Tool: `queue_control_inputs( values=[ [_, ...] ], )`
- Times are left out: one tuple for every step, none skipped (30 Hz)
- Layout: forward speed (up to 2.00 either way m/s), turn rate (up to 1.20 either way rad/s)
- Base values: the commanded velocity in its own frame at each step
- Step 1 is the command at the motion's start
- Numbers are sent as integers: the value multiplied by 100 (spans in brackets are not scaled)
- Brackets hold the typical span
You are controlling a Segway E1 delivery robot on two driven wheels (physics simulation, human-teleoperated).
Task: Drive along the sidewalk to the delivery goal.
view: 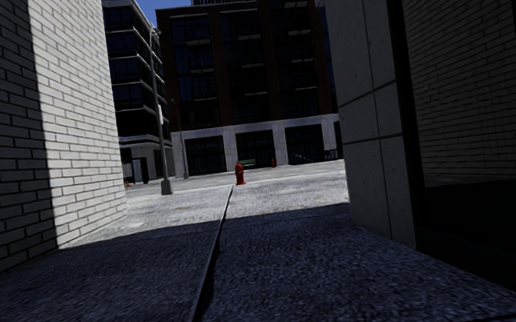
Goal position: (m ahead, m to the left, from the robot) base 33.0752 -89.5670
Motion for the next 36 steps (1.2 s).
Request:
queue_control_inputs(
  values=[
    [200,0],
    [200,0],
    [200,0],
    [200,0],
    [200,0],
    [200,0],
    [200,0],
    [200,0],
    [200,0],
    [200,0],
    [200,0],
    [200,0],
    [200,0],
    [200,0],
    [200,0],
    [200,0],
    [200,0],
    [200,0],
    [200,0],
    [200,0],
    [200,0],
    [200,0],
    [200,0],
    [200,0],
    [200,0],
    [200,0],
    [200,0],
    [200,0],
    [200,0],
    [200,0],
    [200,0],
    [200,0],
    [200,0],
    [200,0],
    [200,0],
    [200,0]
  ],
)
